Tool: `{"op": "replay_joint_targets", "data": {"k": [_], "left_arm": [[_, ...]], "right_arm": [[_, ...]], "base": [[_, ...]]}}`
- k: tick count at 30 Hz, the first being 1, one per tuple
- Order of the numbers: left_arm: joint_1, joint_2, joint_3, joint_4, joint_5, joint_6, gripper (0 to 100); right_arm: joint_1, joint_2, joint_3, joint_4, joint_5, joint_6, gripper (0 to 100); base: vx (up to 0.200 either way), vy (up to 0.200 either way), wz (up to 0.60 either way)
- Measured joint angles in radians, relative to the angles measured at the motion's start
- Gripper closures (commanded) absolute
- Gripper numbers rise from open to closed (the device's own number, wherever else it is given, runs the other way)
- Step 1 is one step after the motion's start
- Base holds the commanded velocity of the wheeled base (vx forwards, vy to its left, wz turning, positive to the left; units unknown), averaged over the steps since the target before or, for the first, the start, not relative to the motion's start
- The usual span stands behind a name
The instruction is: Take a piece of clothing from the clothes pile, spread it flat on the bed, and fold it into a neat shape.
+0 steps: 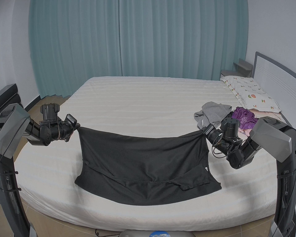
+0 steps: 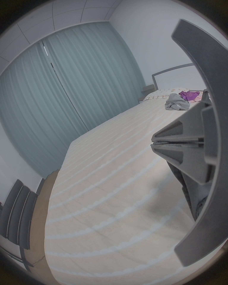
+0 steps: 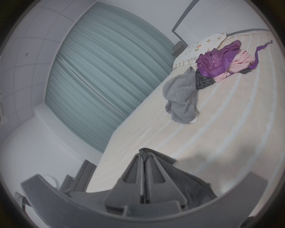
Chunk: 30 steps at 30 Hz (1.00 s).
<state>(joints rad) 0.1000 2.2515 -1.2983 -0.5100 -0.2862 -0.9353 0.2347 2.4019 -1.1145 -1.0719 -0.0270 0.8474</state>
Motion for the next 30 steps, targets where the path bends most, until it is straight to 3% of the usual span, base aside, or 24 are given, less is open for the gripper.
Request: {"op": "replay_joint_targets", "data": {"k": [6, 19, 30], "left_arm": [[0.002, 0.019, 0.040, -0.016, 0.000, 0.006, 100], [0.014, 0.023, 0.082, -0.019, -0.007, 0.016, 100], [0.061, -0.003, 0.192, -0.024, -0.054, 0.118, 100]], "right_arm": [[0.000, 0.012, 0.074, -0.004, 0.006, -0.085, 100], [0.000, 0.014, 0.121, -0.019, 0.016, -0.090, 100], [-0.020, -0.010, 0.236, -0.053, 0.061, -0.126, 100]], "base": [[0.000, 0.000, 0.00], [0.000, 0.000, 0.00], [0.000, 0.000, 0.00]]}}
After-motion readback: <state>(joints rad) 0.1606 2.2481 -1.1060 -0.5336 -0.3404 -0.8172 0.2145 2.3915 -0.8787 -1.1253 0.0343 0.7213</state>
